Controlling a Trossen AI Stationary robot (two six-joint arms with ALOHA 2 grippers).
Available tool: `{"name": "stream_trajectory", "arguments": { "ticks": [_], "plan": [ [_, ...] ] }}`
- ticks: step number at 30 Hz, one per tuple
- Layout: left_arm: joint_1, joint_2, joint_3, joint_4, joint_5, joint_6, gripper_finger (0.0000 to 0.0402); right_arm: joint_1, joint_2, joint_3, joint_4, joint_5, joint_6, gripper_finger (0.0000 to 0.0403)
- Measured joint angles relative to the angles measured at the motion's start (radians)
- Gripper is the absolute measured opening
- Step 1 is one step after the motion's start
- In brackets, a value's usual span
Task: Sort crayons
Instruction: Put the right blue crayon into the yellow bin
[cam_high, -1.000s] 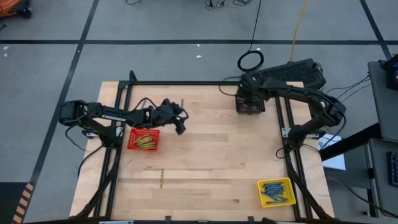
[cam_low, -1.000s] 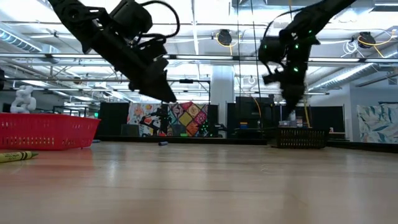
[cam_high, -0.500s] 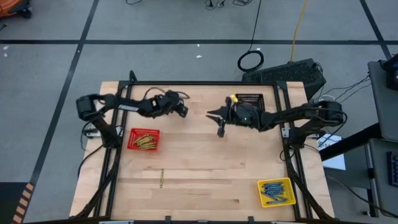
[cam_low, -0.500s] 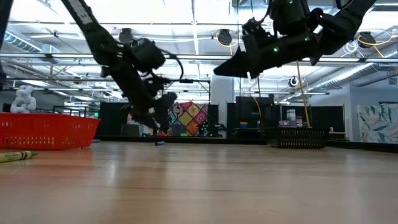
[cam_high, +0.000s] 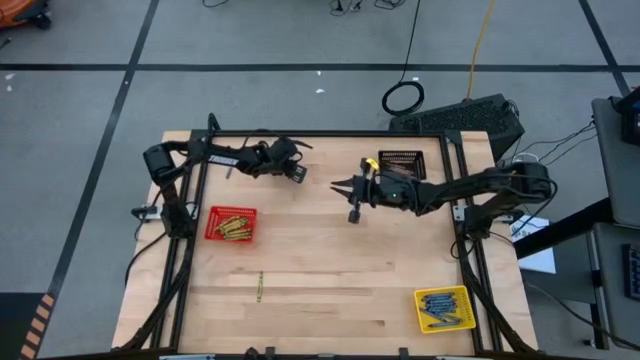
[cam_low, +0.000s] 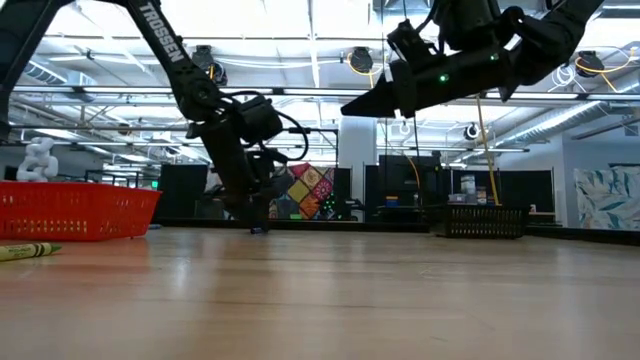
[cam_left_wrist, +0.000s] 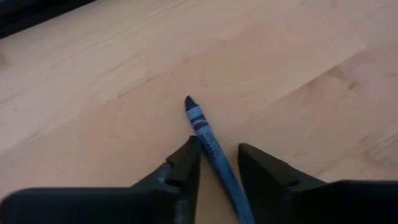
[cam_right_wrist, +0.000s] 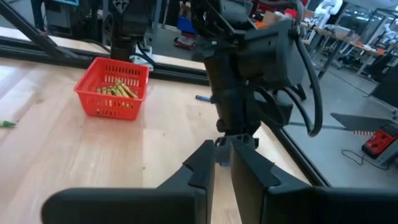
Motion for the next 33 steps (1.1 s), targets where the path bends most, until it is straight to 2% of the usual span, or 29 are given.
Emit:
{"name": "stream_trajectory", "arguments": {
  "ticks": [7,11,13,16,20,23,27,29,31,33],
  "plan": [
    [-0.007,0.006,0.002,-0.049,0.024,0.063,0.0015,0.025,-0.039,0.0,-0.072,-0.002,0.027,0.0035],
    [-0.026,-0.033,-0.006,-0.069,0.021,0.098,0.001,0.042,-0.035,-0.009,-0.147,-0.003,0.097,0.0035],
    [-0.051,-0.074,-0.021,-0.089,0.054,0.107,0.0005,0.056,-0.028,-0.031,-0.154,-0.003,0.138,0.0035],
    [-0.124,-0.163,-0.071,0.01,0.107,0.127,0.0004,0.083,-0.025,-0.078,-0.142,-0.003,0.203,0.0035],
    [-0.239,-0.278,-0.203,0.211,0.109,0.122,0.0004,0.118,0.004,-0.15,-0.076,0.037,0.264,0.0035],
    [-0.322,-0.337,-0.318,0.498,0.108,0.121,0.0003,0.132,0.049,-0.19,0.053,0.048,0.293,0.0035],
    [-0.418,-0.337,-0.447,0.954,0.107,0.144,0.0003,0.14,0.136,-0.187,0.236,0.041,0.343,0.0036],
    [-0.459,-0.33,-0.473,1.139,0.107,0.199,0.0003,0.14,0.19,-0.177,0.364,-0.008,0.338,0.0042],
    [-0.49,-0.326,-0.49,1.243,0.108,0.267,0.0002,0.14,0.243,-0.148,0.505,-0.058,0.336,0.0056],
    [-0.517,-0.324,-0.489,1.318,0.137,0.328,0.0002,0.141,0.286,-0.112,0.599,-0.06,0.321,0.0078]
  ]
}}
